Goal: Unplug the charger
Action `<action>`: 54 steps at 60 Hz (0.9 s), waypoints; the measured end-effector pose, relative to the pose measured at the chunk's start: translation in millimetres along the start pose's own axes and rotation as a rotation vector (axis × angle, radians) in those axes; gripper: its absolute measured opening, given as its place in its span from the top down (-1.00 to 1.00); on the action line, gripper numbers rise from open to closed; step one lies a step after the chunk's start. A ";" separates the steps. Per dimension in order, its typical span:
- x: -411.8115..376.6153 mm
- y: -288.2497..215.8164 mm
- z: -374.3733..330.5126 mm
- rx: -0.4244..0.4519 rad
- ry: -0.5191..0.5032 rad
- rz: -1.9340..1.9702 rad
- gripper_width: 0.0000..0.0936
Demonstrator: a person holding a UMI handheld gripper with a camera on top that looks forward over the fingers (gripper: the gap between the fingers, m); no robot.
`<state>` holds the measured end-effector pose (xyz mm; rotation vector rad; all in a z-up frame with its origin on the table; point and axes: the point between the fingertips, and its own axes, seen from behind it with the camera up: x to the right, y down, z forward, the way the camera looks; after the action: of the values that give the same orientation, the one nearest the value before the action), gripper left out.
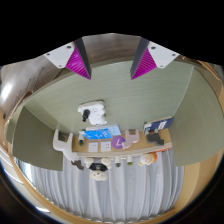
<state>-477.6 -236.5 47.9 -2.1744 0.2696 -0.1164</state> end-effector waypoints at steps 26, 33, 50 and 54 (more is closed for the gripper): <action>113.8 -93.9 153.9 0.081 -0.123 -0.032 -0.61; 107.4 -103.6 190.2 0.077 -0.172 -0.052 -0.42; 100.1 -107.8 228.1 0.085 -0.197 -0.096 0.70; 101.3 -107.7 228.9 0.090 -0.192 -0.116 0.82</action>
<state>-321.2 -18.3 1.4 -2.0942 0.0287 0.0149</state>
